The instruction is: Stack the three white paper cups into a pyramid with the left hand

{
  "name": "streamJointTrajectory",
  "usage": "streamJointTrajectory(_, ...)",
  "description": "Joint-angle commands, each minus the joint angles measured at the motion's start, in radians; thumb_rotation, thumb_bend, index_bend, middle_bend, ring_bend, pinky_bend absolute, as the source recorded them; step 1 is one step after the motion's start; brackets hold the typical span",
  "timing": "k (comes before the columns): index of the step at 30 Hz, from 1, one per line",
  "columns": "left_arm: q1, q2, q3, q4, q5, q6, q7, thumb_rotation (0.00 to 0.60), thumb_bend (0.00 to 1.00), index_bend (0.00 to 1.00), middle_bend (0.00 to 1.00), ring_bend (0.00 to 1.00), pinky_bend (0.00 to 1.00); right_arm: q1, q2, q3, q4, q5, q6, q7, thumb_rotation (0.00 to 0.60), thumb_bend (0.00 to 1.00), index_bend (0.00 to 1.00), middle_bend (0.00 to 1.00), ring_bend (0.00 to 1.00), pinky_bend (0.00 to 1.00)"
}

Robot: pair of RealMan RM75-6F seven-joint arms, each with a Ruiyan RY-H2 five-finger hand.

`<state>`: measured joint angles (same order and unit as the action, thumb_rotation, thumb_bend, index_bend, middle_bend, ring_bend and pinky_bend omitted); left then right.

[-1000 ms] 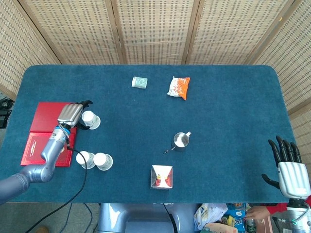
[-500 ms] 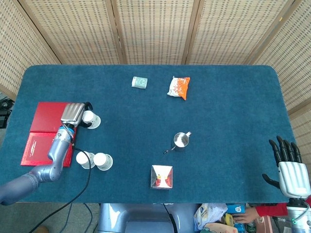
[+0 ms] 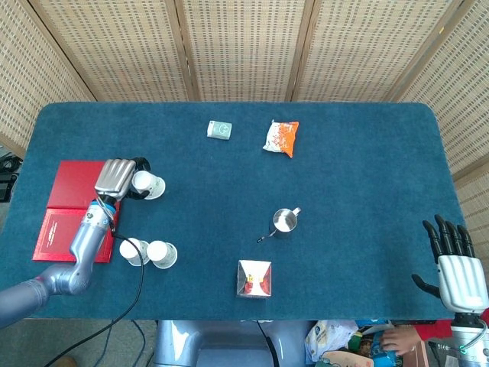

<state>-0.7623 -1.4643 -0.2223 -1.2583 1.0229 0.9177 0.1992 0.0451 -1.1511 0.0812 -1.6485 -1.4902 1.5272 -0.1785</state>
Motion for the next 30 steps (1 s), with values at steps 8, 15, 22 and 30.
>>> streamJointTrajectory(8,0.111,0.328,0.09,-0.444,0.307,0.128,-0.107,0.6,0.23,0.4,0.48,0.49,0.41,0.0,-0.003,-0.004,-0.002,-0.005,0.001,-0.007,0.6,0.0,0.0,0.0,0.0,0.0)
streamJointTrajectory(15,0.157,0.438,0.179,-0.529,0.47,0.129,-0.21,0.6,0.23,0.4,0.48,0.49,0.41,-0.005,0.001,-0.008,-0.001,-0.012,0.008,0.004,0.6,0.0,0.0,0.0,0.0,0.0)
streamJointTrajectory(22,0.17,0.448,0.236,-0.516,0.573,0.123,-0.27,0.6,0.23,0.4,0.48,0.49,0.41,-0.004,0.004,-0.007,-0.003,-0.015,0.01,0.009,0.6,0.0,0.0,0.0,0.0,0.0)
streamJointTrajectory(30,0.175,0.44,0.23,-0.503,0.553,0.118,-0.251,0.6,0.23,0.4,0.48,0.49,0.41,-0.004,0.005,-0.005,-0.002,-0.011,0.009,0.013,0.6,0.0,0.0,0.0,0.0,0.0)
